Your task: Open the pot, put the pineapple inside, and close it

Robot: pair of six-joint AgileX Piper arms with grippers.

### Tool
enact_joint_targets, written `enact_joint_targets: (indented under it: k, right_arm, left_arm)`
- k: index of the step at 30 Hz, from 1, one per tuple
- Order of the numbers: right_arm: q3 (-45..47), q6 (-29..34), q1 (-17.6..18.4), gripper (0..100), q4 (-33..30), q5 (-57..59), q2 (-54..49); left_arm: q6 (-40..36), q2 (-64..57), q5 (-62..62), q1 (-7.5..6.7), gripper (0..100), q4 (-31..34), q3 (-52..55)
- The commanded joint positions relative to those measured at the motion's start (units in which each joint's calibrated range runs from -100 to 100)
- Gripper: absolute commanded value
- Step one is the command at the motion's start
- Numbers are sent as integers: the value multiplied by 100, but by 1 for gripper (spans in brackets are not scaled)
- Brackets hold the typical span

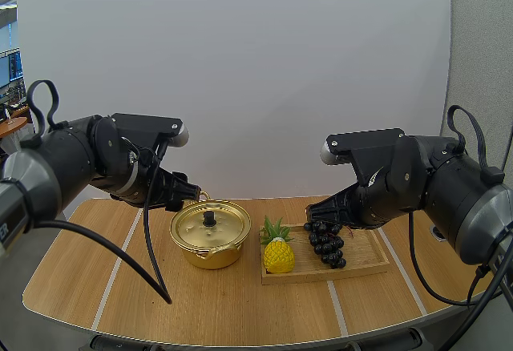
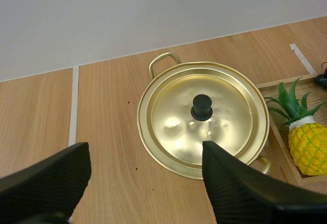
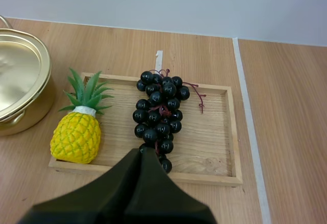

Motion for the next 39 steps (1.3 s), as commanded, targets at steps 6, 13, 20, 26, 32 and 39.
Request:
enact_joint_targets:
  k: [6, 13, 20, 26, 32, 39]
  right_arm:
    - [-44, 17, 6, 0, 12, -257, 1]
    - [-44, -60, 6, 54, -238, -241, 1]
    - [-44, -60, 6, 100, -405, -172, 1]
    - [-44, -60, 6, 100, -368, -59, 1]
    - [-44, -60, 6, 100, -130, -59, 1]
    - [-44, -60, 6, 100, 21, -153, 1]
  left_arm:
    - [149, 163, -446, 10, 100, -83, -30]
    - [237, 163, -463, 10, 100, -83, -30]
    - [257, 163, -483, 10, 100, -83, -30]
    - [613, 178, -646, 10, 100, -164, -30]
    - [2228, 709, -289, 10, 100, -1284, -280]
    - [3099, 1852, 721, 10, 100, -1887, -1177]
